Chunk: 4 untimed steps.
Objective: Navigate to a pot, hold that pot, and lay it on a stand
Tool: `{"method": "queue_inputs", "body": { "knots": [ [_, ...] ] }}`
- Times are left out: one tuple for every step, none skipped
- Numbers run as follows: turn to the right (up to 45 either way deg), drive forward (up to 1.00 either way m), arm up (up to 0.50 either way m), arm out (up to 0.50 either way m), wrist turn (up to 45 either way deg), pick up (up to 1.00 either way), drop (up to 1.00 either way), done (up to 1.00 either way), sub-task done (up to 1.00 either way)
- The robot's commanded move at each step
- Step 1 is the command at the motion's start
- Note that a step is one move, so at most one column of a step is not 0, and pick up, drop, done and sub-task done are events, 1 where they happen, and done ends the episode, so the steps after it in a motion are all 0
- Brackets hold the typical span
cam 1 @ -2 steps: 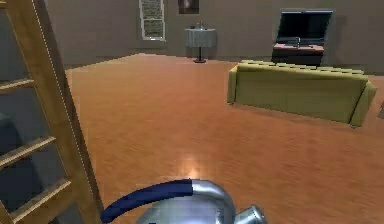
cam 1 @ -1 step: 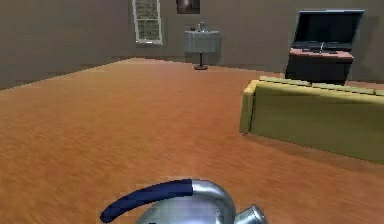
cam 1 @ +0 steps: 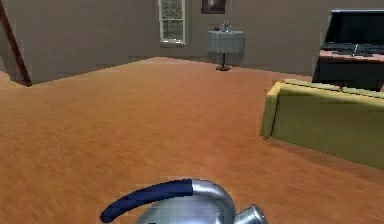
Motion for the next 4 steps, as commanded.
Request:
{"method": "queue_inputs", "body": {
  "knots": [
    [0.0,0.40,0.00,0.00,0.0,0.00,0.00,0.00,0.00],
    [6.0,0.00,0.00,0.00,0.0,0.00,0.00,0.00,0.00],
    [0.0,1.00,0.00,0.00,0.0,0.00,0.00,0.00,0.00],
    [0.0,0.85,0.00,0.00,0.0,0.00,0.00,0.00,0.00]
  ]
}}
